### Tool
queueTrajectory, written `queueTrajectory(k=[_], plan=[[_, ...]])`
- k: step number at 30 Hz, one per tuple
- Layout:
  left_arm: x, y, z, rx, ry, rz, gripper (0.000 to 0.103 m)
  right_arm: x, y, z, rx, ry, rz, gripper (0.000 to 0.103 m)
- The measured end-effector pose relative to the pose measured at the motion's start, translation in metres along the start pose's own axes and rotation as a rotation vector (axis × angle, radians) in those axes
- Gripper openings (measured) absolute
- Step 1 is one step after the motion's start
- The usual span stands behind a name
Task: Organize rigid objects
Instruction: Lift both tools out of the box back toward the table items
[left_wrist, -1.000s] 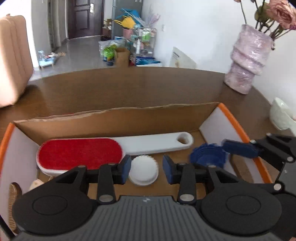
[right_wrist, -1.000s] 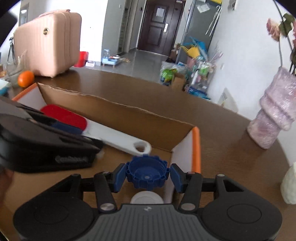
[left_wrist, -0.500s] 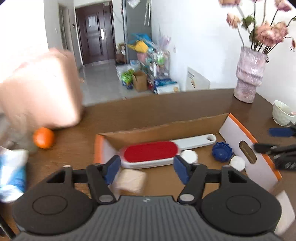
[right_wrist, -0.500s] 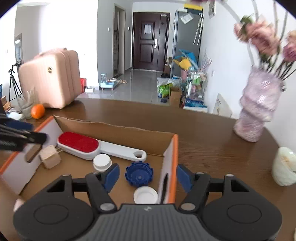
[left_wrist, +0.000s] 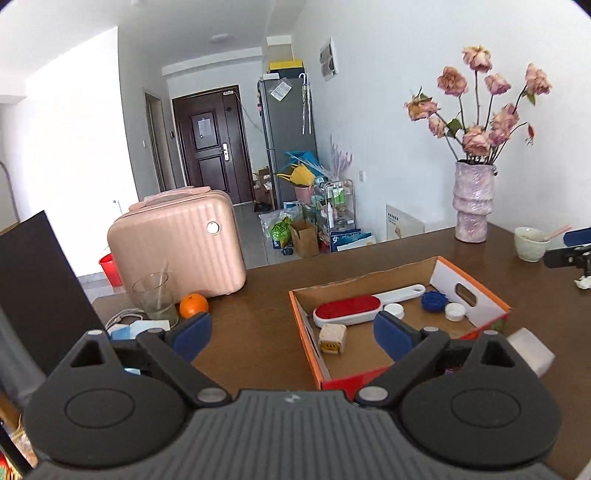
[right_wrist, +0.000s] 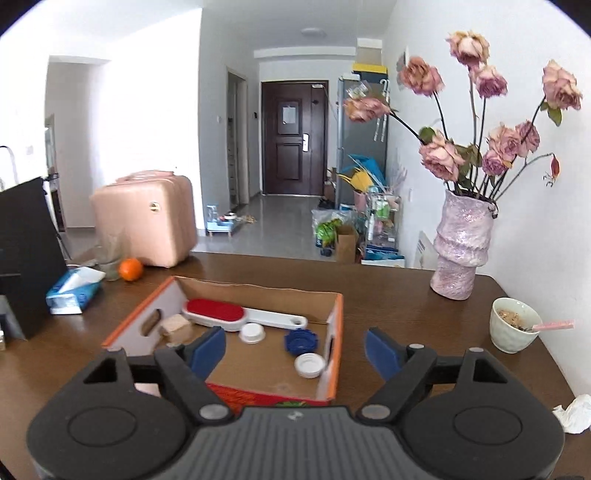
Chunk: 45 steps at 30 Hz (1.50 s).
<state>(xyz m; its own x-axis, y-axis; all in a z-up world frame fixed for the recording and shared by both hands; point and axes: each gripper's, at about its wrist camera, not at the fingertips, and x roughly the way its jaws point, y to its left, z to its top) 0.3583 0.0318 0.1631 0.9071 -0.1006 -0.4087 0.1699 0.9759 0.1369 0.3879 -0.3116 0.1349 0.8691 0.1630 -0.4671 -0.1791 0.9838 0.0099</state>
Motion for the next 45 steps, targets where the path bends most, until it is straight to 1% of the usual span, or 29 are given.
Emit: queueTrajectory(k=[3, 8, 11, 13, 15, 16, 18, 21, 24, 26, 29, 30, 31, 32, 33, 35, 36, 38, 40, 43, 45], plan=[[-0.020, 0.000, -0.005, 0.002, -0.017, 0.006, 0.097, -0.018, 0.012, -0.002, -0.010, -0.012, 0.014, 0.083], [-0.041, 0.000, -0.012, -0.024, -0.025, 0.010, 0.099, -0.036, 0.027, -0.008, -0.014, -0.021, 0.025, 0.083], [-0.050, 0.000, -0.021, -0.042, -0.008, 0.003, 0.101, -0.049, 0.030, -0.018, -0.010, -0.026, 0.036, 0.083], [-0.055, -0.001, -0.032, -0.057, 0.011, -0.019, 0.102, -0.059, 0.033, -0.029, -0.002, -0.028, 0.044, 0.084], [-0.062, -0.002, -0.048, -0.068, 0.020, -0.010, 0.102, -0.068, 0.034, -0.041, 0.002, -0.029, 0.054, 0.085], [-0.064, -0.003, -0.056, -0.069, 0.032, -0.002, 0.102, -0.075, 0.036, -0.049, -0.005, -0.032, 0.061, 0.088], [-0.073, -0.002, -0.072, -0.089, 0.054, -0.002, 0.102, -0.087, 0.040, -0.066, -0.040, -0.029, 0.065, 0.089], [-0.087, 0.002, -0.100, -0.096, 0.069, -0.041, 0.103, -0.107, 0.048, -0.093, -0.098, -0.034, 0.056, 0.090], [-0.105, 0.003, -0.131, -0.105, 0.076, -0.013, 0.103, -0.124, 0.052, -0.121, -0.108, -0.026, 0.053, 0.092], [-0.121, 0.003, -0.154, -0.148, 0.057, -0.024, 0.103, -0.133, 0.053, -0.142, -0.103, -0.011, 0.053, 0.093], [-0.141, 0.004, -0.187, -0.249, 0.035, -0.067, 0.103, -0.142, 0.057, -0.172, -0.093, 0.028, 0.036, 0.093], [-0.140, 0.001, -0.194, -0.268, 0.047, -0.073, 0.103, -0.143, 0.059, -0.181, -0.096, 0.040, 0.038, 0.093], [-0.136, -0.003, -0.198, -0.260, 0.072, -0.074, 0.103, -0.143, 0.060, -0.186, -0.096, 0.054, 0.037, 0.093], [-0.130, -0.011, -0.199, -0.217, 0.102, -0.077, 0.103, -0.142, 0.061, -0.192, -0.095, 0.070, 0.035, 0.093], [-0.123, -0.018, -0.198, -0.159, 0.116, -0.076, 0.103, -0.140, 0.061, -0.195, -0.090, 0.083, 0.034, 0.092], [-0.110, -0.028, -0.194, -0.104, 0.118, -0.062, 0.103, -0.132, 0.059, -0.198, -0.076, 0.099, 0.029, 0.092], [-0.105, -0.031, -0.191, -0.103, 0.119, -0.069, 0.103, -0.127, 0.057, -0.199, -0.062, 0.107, 0.019, 0.092], [-0.095, -0.034, -0.186, -0.126, 0.117, -0.115, 0.103, -0.118, 0.053, -0.201, -0.037, 0.120, -0.005, 0.092], [-0.084, -0.040, -0.185, -0.133, 0.128, -0.144, 0.103, -0.108, 0.049, -0.201, -0.014, 0.125, -0.017, 0.092], [-0.063, -0.048, -0.185, -0.106, 0.151, -0.139, 0.103, -0.097, 0.044, -0.198, 0.012, 0.123, -0.006, 0.092], [-0.048, -0.049, -0.183, -0.108, 0.165, -0.132, 0.103, -0.087, 0.042, -0.196, 0.011, 0.125, -0.005, 0.092]])
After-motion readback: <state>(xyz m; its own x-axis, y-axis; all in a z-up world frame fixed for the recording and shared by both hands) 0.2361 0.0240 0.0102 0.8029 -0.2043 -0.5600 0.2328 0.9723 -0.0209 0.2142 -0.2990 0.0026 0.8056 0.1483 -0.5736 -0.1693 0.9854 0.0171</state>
